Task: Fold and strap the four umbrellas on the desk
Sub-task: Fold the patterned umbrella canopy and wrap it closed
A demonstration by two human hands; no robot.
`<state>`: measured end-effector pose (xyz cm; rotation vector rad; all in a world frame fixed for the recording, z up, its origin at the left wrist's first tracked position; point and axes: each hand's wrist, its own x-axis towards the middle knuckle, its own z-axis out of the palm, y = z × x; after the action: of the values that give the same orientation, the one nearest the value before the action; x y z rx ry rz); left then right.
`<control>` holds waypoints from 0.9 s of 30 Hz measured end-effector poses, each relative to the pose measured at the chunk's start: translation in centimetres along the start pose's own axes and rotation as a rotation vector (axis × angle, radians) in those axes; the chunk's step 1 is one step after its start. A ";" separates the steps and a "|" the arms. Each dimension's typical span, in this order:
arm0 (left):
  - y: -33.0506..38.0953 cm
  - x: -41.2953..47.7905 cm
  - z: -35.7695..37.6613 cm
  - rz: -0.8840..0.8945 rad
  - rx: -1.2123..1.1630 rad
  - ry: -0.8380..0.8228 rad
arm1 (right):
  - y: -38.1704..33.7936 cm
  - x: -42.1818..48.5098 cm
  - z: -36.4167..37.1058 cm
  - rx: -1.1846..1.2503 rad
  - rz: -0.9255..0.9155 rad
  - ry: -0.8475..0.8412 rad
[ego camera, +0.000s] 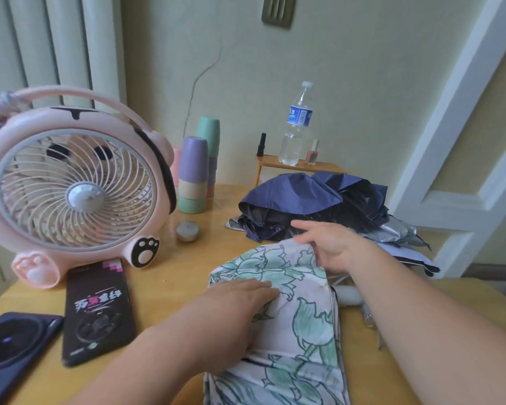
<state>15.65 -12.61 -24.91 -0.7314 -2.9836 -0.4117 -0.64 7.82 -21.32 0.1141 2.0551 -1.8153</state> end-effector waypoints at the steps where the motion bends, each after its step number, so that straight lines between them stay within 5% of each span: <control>1: 0.0 0.0 0.0 0.001 -0.006 -0.009 | 0.1 0.2 0.0 0.056 -0.036 0.039; 13: 0.0 -0.1 0.4 0.005 0.003 -0.022 | 0.9 -0.7 -0.9 0.213 -0.177 -0.060; 20: 0.2 0.1 0.4 -0.019 -0.005 -0.016 | 0.7 -1.1 -1.4 -0.261 -0.097 -0.077; 24: 0.1 0.2 0.8 -0.044 -0.020 -0.001 | 0.4 -0.5 -1.1 -0.110 -0.168 0.027; 27: 0.0 0.4 0.8 -0.085 -0.082 0.003 | 0.2 -0.4 -0.6 0.014 -0.191 -0.048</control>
<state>15.28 -12.21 -25.69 -0.6113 -3.0186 -0.5418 -0.33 8.55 -21.32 -0.1253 2.0817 -1.9236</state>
